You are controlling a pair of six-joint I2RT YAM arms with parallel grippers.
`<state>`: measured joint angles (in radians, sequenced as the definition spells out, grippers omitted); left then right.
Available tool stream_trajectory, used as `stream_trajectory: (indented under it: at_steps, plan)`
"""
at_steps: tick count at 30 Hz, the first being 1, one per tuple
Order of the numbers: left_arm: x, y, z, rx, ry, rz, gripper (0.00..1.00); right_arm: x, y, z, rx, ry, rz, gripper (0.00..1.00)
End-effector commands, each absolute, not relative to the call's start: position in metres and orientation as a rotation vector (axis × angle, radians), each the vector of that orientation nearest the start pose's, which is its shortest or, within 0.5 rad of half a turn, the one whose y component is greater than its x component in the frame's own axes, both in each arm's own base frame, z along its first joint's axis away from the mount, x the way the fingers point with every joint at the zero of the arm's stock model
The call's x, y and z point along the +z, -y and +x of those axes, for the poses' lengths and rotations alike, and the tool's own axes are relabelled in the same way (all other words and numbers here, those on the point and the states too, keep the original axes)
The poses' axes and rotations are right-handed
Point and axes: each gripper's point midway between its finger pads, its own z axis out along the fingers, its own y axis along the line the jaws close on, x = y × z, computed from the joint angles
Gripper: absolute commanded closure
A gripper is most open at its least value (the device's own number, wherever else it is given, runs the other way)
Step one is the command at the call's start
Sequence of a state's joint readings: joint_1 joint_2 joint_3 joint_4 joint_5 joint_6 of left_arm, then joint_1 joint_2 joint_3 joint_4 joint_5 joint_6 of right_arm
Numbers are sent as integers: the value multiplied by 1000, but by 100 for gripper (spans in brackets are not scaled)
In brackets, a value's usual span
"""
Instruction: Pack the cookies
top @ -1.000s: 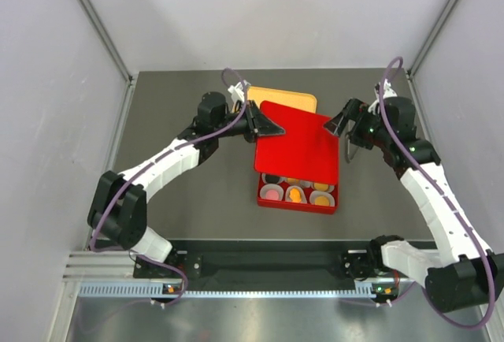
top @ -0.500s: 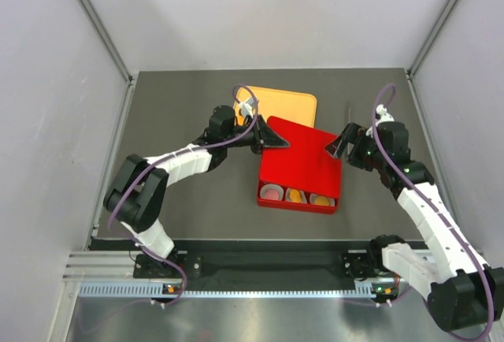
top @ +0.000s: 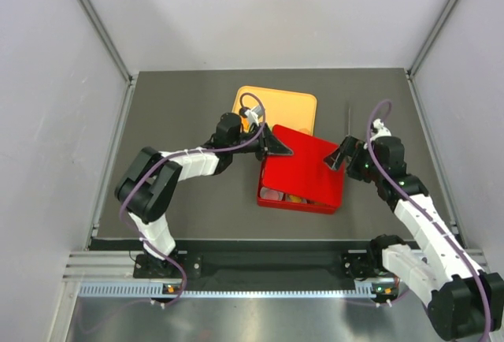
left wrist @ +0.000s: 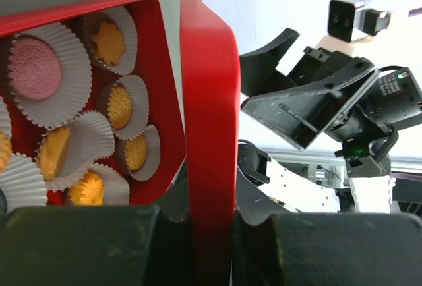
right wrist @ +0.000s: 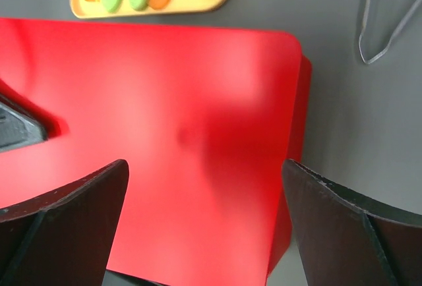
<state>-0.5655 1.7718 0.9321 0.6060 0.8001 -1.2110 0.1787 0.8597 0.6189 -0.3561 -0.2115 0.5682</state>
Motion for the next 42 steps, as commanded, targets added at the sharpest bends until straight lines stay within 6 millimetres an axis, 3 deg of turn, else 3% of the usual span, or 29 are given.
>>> stream_trajectory:
  at_steps: [1,14,25,32,42]
  plan:
    - [194,369,289,-1912,-2113,90,100,160,-108,274,681,-2115,278,0]
    - [182,370,291,-1933,-2114,65,100,126,-108,266,742,-2125,281,0]
    - [173,371,292,-1932,-2135,54,100,117,-110,268,779,-2119,294,0]
    - [165,370,292,-1924,-2154,41,100,110,-111,268,794,-2129,303,8]
    - [157,365,294,-1909,-2169,29,85,104,-109,269,780,-2150,313,16]
